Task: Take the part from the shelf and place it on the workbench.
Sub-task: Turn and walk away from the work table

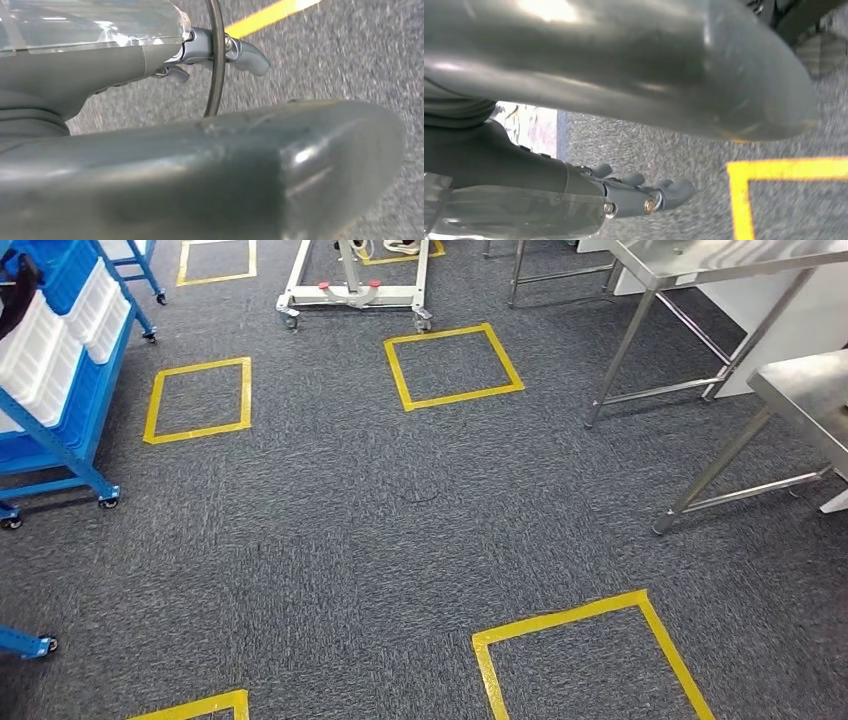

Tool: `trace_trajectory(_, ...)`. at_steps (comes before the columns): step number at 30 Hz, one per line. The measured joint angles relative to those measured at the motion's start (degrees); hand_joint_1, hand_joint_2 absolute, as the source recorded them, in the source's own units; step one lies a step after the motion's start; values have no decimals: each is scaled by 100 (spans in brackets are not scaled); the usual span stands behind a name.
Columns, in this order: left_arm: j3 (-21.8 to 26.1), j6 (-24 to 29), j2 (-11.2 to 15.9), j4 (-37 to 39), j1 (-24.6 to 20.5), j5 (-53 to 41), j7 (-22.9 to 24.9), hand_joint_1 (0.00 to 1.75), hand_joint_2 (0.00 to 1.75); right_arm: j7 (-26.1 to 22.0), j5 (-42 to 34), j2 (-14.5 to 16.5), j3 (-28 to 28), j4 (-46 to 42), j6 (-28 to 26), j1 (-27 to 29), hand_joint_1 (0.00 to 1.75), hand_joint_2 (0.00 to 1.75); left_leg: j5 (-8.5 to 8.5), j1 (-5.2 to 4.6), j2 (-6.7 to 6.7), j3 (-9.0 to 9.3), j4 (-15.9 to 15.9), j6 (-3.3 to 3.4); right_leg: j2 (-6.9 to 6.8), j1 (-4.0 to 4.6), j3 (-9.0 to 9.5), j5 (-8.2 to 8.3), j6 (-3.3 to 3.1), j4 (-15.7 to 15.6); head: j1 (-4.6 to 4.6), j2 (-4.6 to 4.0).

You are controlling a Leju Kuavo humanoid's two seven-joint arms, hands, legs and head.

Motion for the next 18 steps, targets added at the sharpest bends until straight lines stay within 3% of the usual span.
trace_trajectory(2, -1, 7, -16, 18, -8, -9, -3, 0, 0, -64, 52, 7, 1, 0, 30, 24, 0, 0, -209, 53, 116, -321, 620, -53, -184, 6, 19, -29, 4, 0, 1, 0)
trace_trajectory(3, 0, 17, -21, 21, 1, -4, 1, 0, 0, -107, 85, 19, 2, 0, 38, 35, 0, 0, -160, 83, 148, -346, 666, -82, -266, 1, 34, -49, 22, 2, 0, 0)
trace_trajectory(4, 1, 28, -22, 22, 10, 2, 7, 0, 0, -149, 117, 38, 5, -1, 42, 49, 0, 0, -15, 115, 187, -256, 491, -110, -343, -9, 57, -73, 48, 8, -1, 0)
trace_trajectory(6, 2, 58, -37, 24, 14, 22, 25, 0, 0, -207, 172, 89, 12, -4, 41, 86, 0, 0, 345, 154, 409, 139, -266, -165, -482, -20, 114, -143, 127, 40, -2, 0)
trace_trajectory(7, 2, 72, -53, 28, 6, 31, 32, 0, 0, -219, 194, 110, 14, -9, 44, 105, 0, 0, 451, 155, 504, 296, -570, -156, -542, -14, 133, -184, 175, 66, 1, 0)
trace_trajectory(9, 2, 93, -87, 36, 3, 38, 41, 0, 0, -222, 246, 136, 13, -26, 63, 122, 0, 0, 475, 117, 573, 393, -792, -83, -634, 8, 158, -231, 257, 98, 5, 0)
trace_trajectory(11, 2, 106, -92, 37, 18, 29, 46, 0, 0, -215, 307, 160, 13, -51, 90, 105, 0, 0, 481, 91, 441, 377, -797, 27, -686, -20, 196, -252, 323, 90, 6, 0)
trace_trajectory(13, 2, 112, -98, 37, 15, 8, 44, 0, 0, -208, 356, 175, 11, -69, 110, 103, 0, 0, 492, 81, 324, 385, -820, 107, -463, -58, 140, -418, 365, 277, 7, 0)
trace_trajectory(14, 1, 114, -102, 37, 5, -1, 39, 0, 0, -207, 374, 179, 10, -73, 116, 112, 0, 0, 500, 74, 263, 388, -829, 141, -289, -62, 8, -586, 364, 555, 7, 0)
trace_trajectory(16, -1, 114, -104, 37, -17, -15, 21, 0, 0, -204, 412, 179, 2, -77, 117, 123, 0, 0, 508, 28, 126, 374, -831, 194, -53, -31, -439, -934, 313, 1373, 7, 0)
trace_trajectory(17, -2, 114, -105, 37, -23, -20, 9, 0, 0, -202, 428, 177, -4, -76, 110, 124, 0, 0, 509, -2, 46, 373, -831, 216, -20, -1, -642, -1002, 272, 1698, 7, 0)
trace_trajectory(18, -4, 113, -106, 37, -24, -27, -3, 0, 0, -199, 444, 174, -13, -78, 101, 122, 0, 0, 508, -33, -42, 380, -830, 234, 0, 41, -763, -950, 217, 1835, 7, 0)
